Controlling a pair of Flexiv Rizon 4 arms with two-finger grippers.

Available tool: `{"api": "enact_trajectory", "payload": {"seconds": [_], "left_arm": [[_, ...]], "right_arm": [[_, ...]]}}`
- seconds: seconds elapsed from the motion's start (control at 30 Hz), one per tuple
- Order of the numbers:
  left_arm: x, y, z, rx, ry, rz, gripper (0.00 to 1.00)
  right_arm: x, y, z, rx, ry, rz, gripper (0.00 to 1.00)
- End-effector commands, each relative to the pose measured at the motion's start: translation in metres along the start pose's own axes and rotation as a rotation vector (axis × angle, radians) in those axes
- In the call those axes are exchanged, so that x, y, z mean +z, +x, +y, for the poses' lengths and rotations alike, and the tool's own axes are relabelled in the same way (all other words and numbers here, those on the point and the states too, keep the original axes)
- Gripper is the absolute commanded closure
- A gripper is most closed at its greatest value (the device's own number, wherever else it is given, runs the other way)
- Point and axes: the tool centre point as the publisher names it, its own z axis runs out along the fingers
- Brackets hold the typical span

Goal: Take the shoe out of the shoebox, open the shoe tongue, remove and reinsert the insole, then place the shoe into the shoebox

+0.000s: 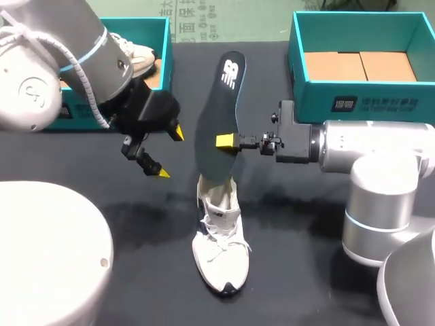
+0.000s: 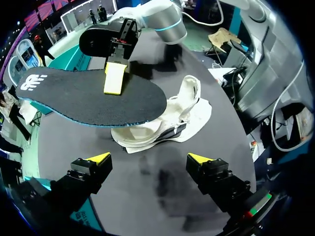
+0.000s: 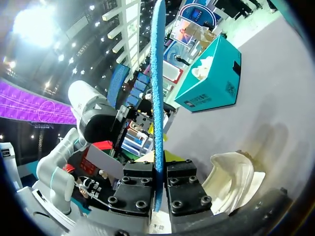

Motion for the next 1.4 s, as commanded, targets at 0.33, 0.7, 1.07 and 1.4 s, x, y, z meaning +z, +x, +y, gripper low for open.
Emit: {"api": "enact_trajectory", "payload": {"seconds": [0.33, 0.7, 1.07, 1.4], "left_arm": [[0.021, -0.003, 0.003, 0.061, 0.035, 0.027, 0.00], [0.044, 0.000, 0.011, 0.045, 0.030, 0.038, 0.00], [0.073, 0.007, 0.016, -0.020, -0.026, 0.031, 0.00], [0.071, 0.002, 0.019, -0.043, 0.010, -0.004, 0.00]], "right_arm": [[0.006, -0.021, -0.005, -0.062, -0.033, 0.075, 1.00], [0.005, -0.028, -0.004, -0.096, -0.039, 0.077, 1.00], [0.003, -0.047, -0.004, -0.229, -0.053, 0.120, 1.00], [0.004, -0.052, -0.005, -0.225, -0.039, 0.125, 1.00]]}}
